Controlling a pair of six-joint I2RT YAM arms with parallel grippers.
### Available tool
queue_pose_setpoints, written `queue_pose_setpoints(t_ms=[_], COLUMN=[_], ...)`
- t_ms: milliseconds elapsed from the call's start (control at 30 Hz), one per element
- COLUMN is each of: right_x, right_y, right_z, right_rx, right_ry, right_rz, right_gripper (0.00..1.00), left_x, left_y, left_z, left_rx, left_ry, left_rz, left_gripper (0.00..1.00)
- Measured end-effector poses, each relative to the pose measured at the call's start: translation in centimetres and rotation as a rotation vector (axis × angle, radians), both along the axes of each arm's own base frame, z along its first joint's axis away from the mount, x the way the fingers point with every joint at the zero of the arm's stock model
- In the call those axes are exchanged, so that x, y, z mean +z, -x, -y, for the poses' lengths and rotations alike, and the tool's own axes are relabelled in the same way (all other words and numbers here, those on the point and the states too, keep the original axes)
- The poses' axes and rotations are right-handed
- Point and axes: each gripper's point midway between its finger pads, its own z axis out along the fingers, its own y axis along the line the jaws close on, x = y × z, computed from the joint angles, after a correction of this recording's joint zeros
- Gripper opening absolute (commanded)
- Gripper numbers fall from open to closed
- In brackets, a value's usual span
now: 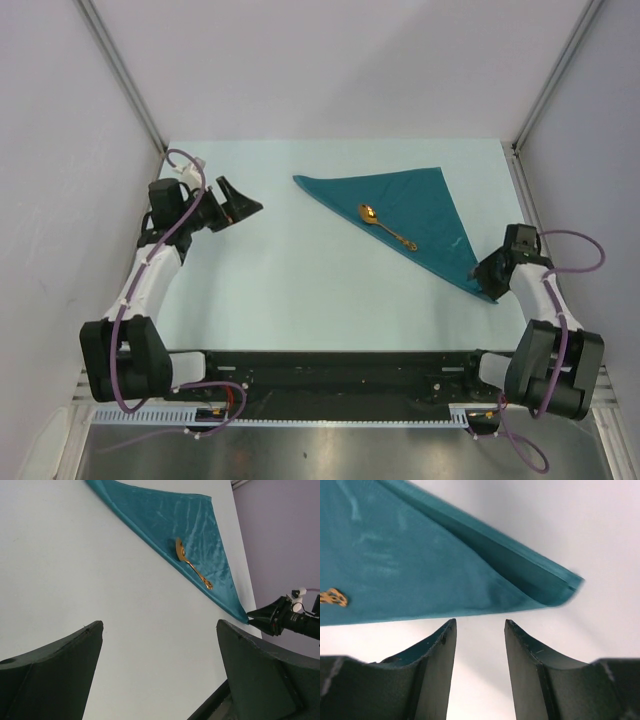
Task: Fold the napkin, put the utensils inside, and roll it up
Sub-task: Place the utensil onto the napkin, then fold the napkin
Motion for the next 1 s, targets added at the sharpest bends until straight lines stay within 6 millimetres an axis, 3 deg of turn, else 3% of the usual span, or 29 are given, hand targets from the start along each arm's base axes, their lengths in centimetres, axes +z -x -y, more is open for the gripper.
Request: queue_pose_setpoints(t_ms=[233,500,1000], right_x=[0.8,-0.6,-2.8], right_y=[2.5,3.5,3.8], right_z=[3.2,3.9,4.8], right_rx=[-0.223,-0.273,-0.293], right_ry=[-0.030,-0.049,-0.030], right_rz=[0.035,-0.018,-0.059], right_gripper=[0.49,0.48,0.47], left_x=[0.4,-0.5,-0.3], left_y=[-0.4,-0.5,-0.5], left_z=[-1.2,-1.4,-1.4], left_rx=[0.018,0.013,0.010], left_ry=[0.046,0.085,0.093], left_rz=[0.002,-0.039,-0.037], left_gripper=[1.00,1.00,1.00])
